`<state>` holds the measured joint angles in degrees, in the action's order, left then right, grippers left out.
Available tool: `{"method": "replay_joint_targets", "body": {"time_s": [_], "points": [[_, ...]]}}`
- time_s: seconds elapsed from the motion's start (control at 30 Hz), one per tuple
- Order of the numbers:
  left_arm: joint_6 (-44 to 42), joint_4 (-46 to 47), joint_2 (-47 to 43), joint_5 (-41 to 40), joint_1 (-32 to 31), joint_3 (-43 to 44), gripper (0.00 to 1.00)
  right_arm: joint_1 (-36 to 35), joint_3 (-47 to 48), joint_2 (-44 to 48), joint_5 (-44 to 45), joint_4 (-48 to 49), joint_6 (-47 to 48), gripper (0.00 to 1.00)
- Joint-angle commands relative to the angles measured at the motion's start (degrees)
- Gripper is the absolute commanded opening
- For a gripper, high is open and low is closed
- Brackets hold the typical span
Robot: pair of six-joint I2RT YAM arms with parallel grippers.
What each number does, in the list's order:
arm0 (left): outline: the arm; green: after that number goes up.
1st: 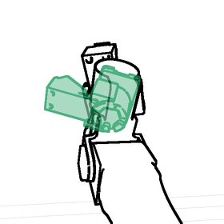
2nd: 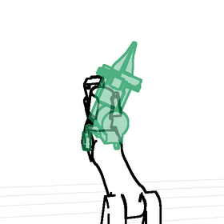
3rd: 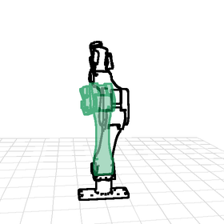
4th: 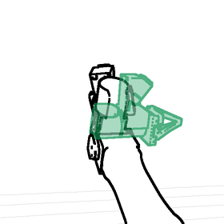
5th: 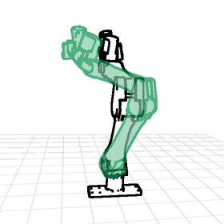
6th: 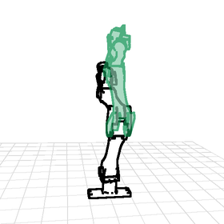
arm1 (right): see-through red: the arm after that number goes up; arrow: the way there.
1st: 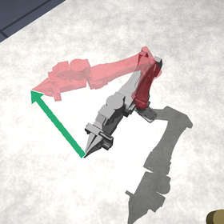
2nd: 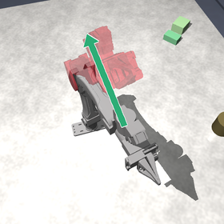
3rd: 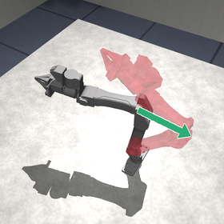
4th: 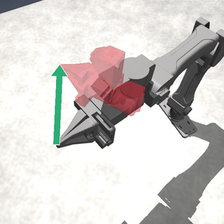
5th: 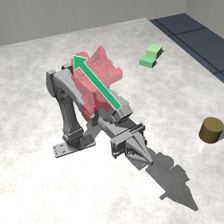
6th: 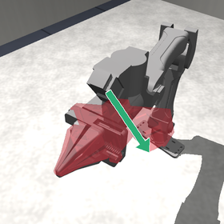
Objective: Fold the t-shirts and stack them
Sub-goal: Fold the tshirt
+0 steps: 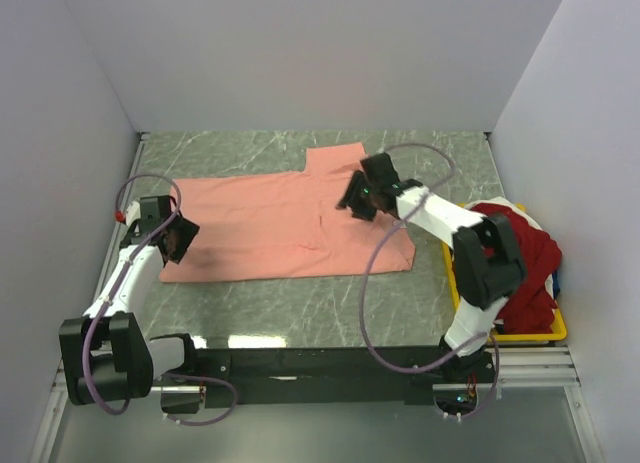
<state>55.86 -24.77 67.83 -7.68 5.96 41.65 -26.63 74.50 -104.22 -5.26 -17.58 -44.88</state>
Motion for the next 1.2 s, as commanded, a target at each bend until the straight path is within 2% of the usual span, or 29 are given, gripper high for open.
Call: {"method": "replay_joint_targets", "body": {"time_s": [0.0,0.1,0.23,0.4,0.6,0.77,1.17], "points": [[1.3,1.3,-1.5,-0.9,1.3,-1.7,0.60,1.5,-11.5,8.8,2.5,2.4,0.0,0.58],[1.6,4.5,0.2,0.5,2.0,-2.2,0.56,2.8,-18.6,14.4,3.7,4.6,-0.7,0.58],[3.5,8.3,4.1,1.9,2.0,-1.6,0.53,6.2,-18.9,13.0,2.2,4.9,-0.1,0.57],[6.1,9.4,10.6,1.7,1.9,-1.2,0.53,7.0,-17.6,10.2,2.2,4.4,-0.6,0.57],[7.6,11.4,14.1,0.0,2.0,-5.4,0.53,8.6,-25.7,11.3,1.9,7.3,-3.4,0.57],[7.3,12.0,12.2,-1.5,2.0,-9.5,0.54,10.7,-33.5,14.8,1.0,7.6,-4.9,0.58],[7.5,7.1,0.8,-3.0,1.9,-16.0,0.54,12.4,-49.5,33.3,-2.1,3.5,-7.6,0.59]]}}
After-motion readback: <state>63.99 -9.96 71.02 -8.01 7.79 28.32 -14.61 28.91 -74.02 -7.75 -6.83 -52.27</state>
